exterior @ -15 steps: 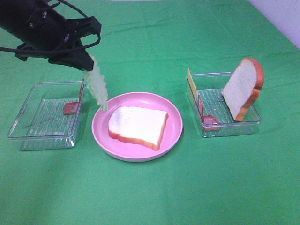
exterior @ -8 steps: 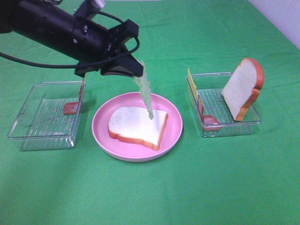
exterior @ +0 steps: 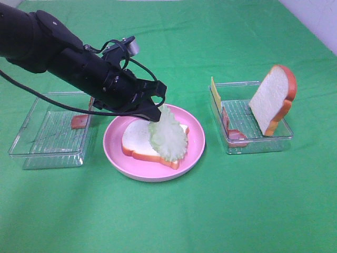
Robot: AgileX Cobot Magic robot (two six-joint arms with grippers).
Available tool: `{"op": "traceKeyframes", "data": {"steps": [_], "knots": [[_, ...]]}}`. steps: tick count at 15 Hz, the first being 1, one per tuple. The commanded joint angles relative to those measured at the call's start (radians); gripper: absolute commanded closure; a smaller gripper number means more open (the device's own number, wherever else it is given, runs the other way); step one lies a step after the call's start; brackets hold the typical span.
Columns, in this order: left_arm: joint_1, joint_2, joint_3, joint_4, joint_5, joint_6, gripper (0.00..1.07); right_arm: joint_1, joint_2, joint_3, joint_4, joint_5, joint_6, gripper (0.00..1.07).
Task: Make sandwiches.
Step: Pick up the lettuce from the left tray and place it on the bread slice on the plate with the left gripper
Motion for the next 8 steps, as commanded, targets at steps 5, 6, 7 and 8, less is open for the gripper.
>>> {"op": "traceKeyframes", "data": {"steps": [5, 6, 7, 8], "knots": [[0.000, -0.001, -0.003, 0.095, -0.112, -0.096, 1.07, -0.006, -0.016, 0.002, -0.003, -0.011, 0.002, 0.30], [0.000, -0.001, -0.003, 0.095, -0.105, -0.096, 1.07, -0.006, -0.016, 0.002, -0.003, -0.011, 0.002, 0.30], [0.000, -0.001, -0.003, 0.098, -0.098, -0.115, 1.01, -0.006, -0.016, 0.002, -0.003, -0.011, 0.002, 0.30], [0.000, -0.002, -0.003, 0.128, -0.097, -0.184, 0.75, -0.006, -0.016, 0.002, -0.003, -0.011, 0.002, 0.30]]}}
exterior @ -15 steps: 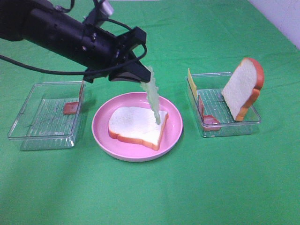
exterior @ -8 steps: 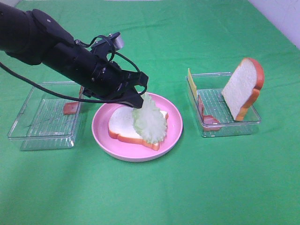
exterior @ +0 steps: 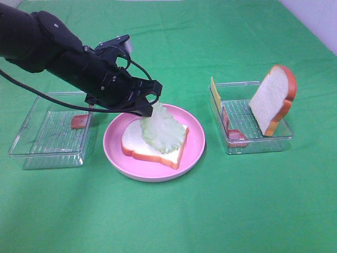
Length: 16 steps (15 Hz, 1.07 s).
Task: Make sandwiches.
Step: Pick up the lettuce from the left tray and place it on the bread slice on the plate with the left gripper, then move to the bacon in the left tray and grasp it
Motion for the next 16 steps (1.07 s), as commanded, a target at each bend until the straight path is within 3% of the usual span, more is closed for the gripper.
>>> {"op": "traceKeyframes", "data": {"steps": [1, 3, 9, 11, 12, 13, 15, 16], "knots": [[0.000, -0.004, -0.003, 0.040, 0.007, -0.077, 0.57, -0.006, -0.016, 0.002, -0.003, -0.011, 0.002, 0.30], [0.000, -0.016, -0.003, 0.082, 0.006, -0.093, 0.43, -0.006, -0.016, 0.002, -0.003, -0.011, 0.002, 0.30], [0.000, -0.185, -0.018, 0.222, 0.035, -0.193, 0.43, -0.006, -0.016, 0.002, -0.003, -0.011, 0.002, 0.30], [0.000, -0.202, -0.106, 0.409, 0.173, -0.345, 0.43, -0.006, -0.016, 0.002, -0.003, -0.011, 0.002, 0.30], [0.000, -0.199, -0.187, 0.584, 0.287, -0.515, 0.43, -0.006, -0.016, 0.002, -0.003, -0.011, 0.002, 0.30], [0.000, -0.199, -0.239, 0.699, 0.344, -0.627, 0.43, -0.006, -0.016, 0.002, -0.003, -0.011, 0.002, 0.30], [0.000, -0.199, -0.311, 0.907, 0.443, -0.773, 0.43, -0.006, -0.016, 0.002, -0.003, -0.011, 0.002, 0.30], [0.000, -0.197, -0.325, 0.958, 0.471, -0.807, 0.43, -0.006, -0.016, 0.002, -0.003, -0.011, 0.002, 0.30]]}}
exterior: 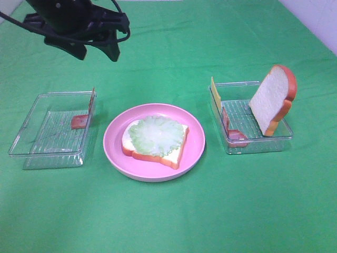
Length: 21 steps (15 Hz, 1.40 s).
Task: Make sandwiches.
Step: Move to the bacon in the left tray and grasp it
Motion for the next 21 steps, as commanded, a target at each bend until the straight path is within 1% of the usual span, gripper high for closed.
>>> {"op": "traceKeyframes", "data": {"steps": [1, 3, 4, 5, 7, 11, 15, 17, 19, 20, 21], "knots": [[0.000, -0.002, -0.033, 0.131, 0.074, -0.104, 0.43, -0.006, -0.016, 0.002, -0.003, -0.011, 0.002, 0.30], [0.012, 0.024, -0.033, 0.131, 0.100, -0.125, 0.43, -0.006, -0.016, 0.002, -0.003, -0.011, 0.002, 0.30], [0.033, 0.064, -0.033, 0.134, 0.114, -0.136, 0.43, -0.006, -0.015, 0.002, -0.003, -0.011, 0.002, 0.30], [0.071, 0.128, -0.033, 0.134, 0.113, -0.186, 0.41, -0.006, -0.015, 0.002, -0.001, -0.011, 0.002, 0.30], [0.090, 0.175, -0.033, 0.133, 0.109, -0.191, 0.36, -0.006, -0.015, 0.002, 0.000, -0.011, 0.002, 0.30], [0.089, 0.271, -0.033, 0.131, 0.028, -0.190, 0.37, -0.006, -0.015, 0.002, 0.000, -0.011, 0.002, 0.30], [0.089, 0.275, -0.032, 0.116, -0.053, -0.191, 0.40, -0.006, -0.015, 0.002, 0.000, -0.011, 0.002, 0.30], [0.089, 0.284, -0.032, 0.093, -0.064, -0.191, 0.47, -0.006, -0.015, 0.002, 0.000, -0.011, 0.002, 0.30], [0.089, 0.293, -0.032, 0.093, -0.065, -0.191, 0.65, -0.006, -0.015, 0.002, 0.000, -0.011, 0.002, 0.30], [0.089, 0.293, -0.032, 0.095, -0.074, -0.191, 0.69, -0.006, -0.015, 0.002, 0.000, -0.011, 0.002, 0.30], [0.089, 0.293, -0.032, 0.099, -0.081, -0.191, 0.79, -0.006, -0.015, 0.002, 0.000, -0.011, 0.002, 0.30]]}}
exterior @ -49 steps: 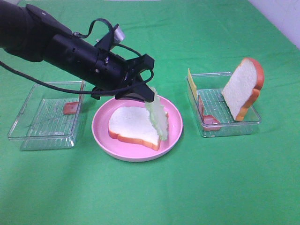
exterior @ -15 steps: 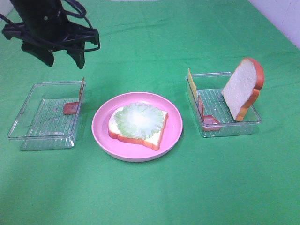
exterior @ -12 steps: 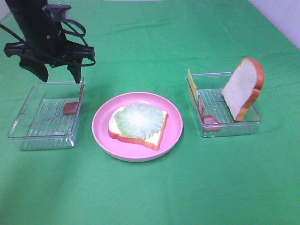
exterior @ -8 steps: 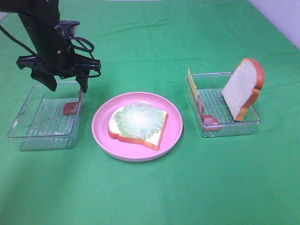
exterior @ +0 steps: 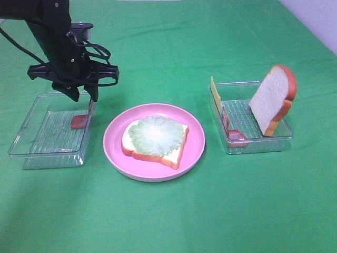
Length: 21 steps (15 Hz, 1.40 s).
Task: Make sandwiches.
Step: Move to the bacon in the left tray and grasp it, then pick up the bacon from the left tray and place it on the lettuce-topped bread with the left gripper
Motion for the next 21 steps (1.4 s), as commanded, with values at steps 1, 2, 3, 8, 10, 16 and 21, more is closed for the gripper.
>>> {"op": "traceKeyframes", "data": {"steps": [1, 2, 3, 8, 10, 16, 21], "knots": [[-0.003, 0.000, -0.002, 0.006, -0.037, -0.006, 0.91, -0.006, -0.015, 0.002, 0.000, -0.011, 0.002, 0.30], [-0.003, 0.000, -0.002, 0.009, -0.045, -0.006, 1.00, -0.006, -0.015, 0.002, 0.000, -0.011, 0.002, 0.30], [-0.003, 0.000, -0.002, 0.009, -0.050, -0.006, 1.07, -0.006, -0.015, 0.002, 0.000, -0.011, 0.002, 0.30], [-0.003, -0.025, -0.008, -0.004, -0.014, -0.006, 1.07, -0.006, -0.015, 0.002, 0.000, -0.011, 0.002, 0.30], [-0.003, -0.063, -0.013, -0.016, 0.002, -0.006, 1.07, -0.006, -0.015, 0.002, 0.001, -0.011, 0.002, 0.30], [-0.003, -0.186, -0.013, -0.406, 0.006, 0.260, 1.07, -0.006, -0.015, 0.002, 0.001, -0.011, 0.002, 0.30], [-0.046, -0.166, -0.013, -0.842, 0.052, 0.587, 1.07, -0.006, -0.015, 0.002, 0.001, -0.011, 0.002, 0.30]]}}
